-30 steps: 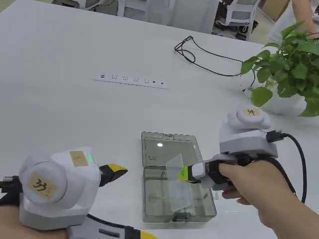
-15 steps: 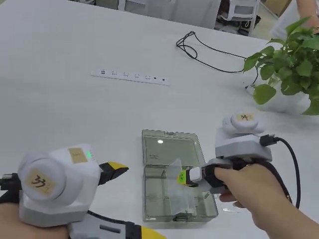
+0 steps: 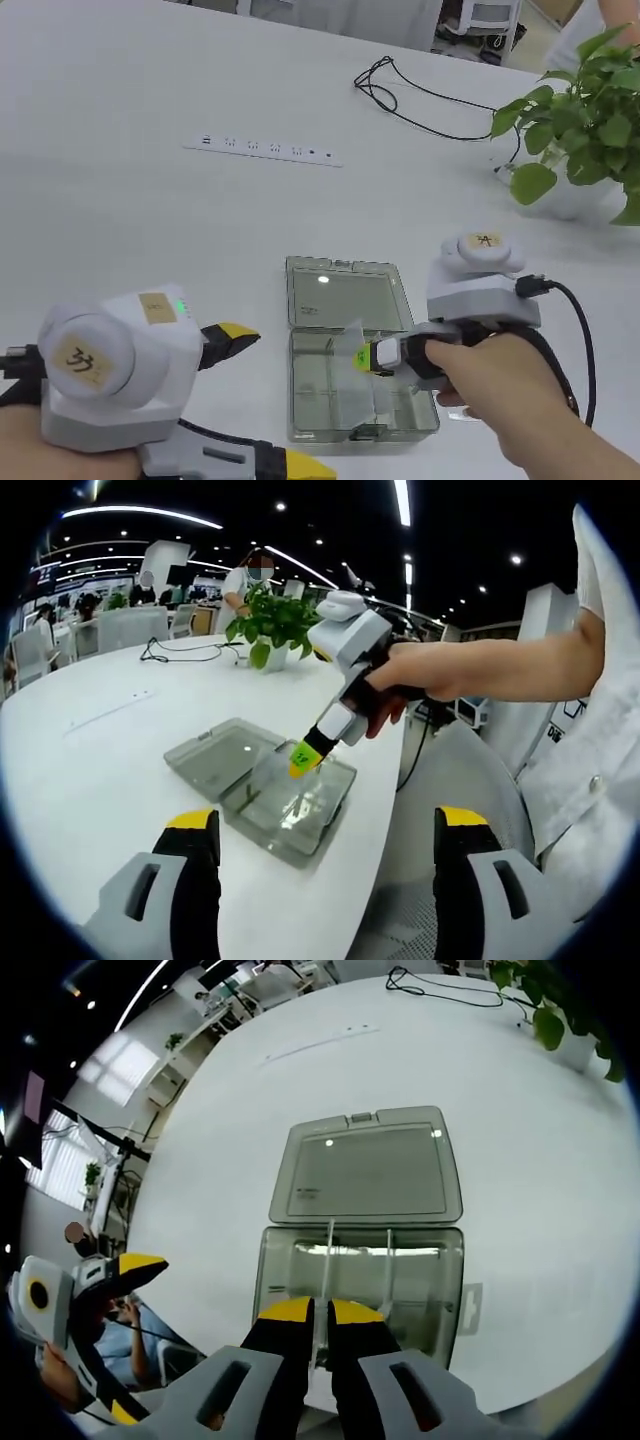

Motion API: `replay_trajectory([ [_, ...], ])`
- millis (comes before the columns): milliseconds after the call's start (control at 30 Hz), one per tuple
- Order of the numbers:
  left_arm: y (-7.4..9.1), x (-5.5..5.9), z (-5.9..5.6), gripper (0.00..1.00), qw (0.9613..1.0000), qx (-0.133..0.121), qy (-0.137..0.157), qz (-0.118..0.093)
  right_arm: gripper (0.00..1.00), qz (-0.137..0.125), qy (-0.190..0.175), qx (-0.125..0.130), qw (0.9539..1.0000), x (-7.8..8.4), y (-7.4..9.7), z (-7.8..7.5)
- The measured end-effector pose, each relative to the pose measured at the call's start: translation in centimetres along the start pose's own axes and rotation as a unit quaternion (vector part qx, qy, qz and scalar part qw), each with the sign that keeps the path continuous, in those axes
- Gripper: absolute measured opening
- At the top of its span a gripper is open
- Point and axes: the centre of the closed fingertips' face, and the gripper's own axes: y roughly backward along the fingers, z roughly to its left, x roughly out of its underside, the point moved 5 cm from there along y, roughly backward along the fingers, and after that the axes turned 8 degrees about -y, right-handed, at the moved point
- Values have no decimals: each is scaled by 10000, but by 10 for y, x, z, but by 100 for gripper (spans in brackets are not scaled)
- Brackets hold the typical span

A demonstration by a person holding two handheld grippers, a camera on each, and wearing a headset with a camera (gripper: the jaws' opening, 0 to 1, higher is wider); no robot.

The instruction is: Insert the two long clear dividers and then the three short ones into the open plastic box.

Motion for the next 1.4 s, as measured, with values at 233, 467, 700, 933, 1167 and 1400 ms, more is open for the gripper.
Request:
replay_trajectory([
  [233, -1, 0, -1, 90, 10000, -3, 14, -3, 6, -8, 112, 14, 9999, 0, -1, 1],
  [467, 0, 1, -1, 90, 10000, -10, 30, -6, 6, -7, 207, 60, 9998, -1, -2, 1],
  [700, 0, 3, -1, 89, 10000, -20, 42, 18, 7, 127, 509, 74, 9986, 2, -10, 5],
  [933, -1, 2, -2, 89, 10000, -16, 50, 18, 7, 149, 629, 21, 9979, 1, -11, 9],
  [1167, -2, 2, -2, 89, 10000, -22, 45, 27, 8, 206, 778, -11, 9968, 3, -18, 10],
  [1400, -1, 2, -1, 90, 10000, -38, 33, 48, 9, 265, 867, -92, 9958, 6, -27, 6],
])
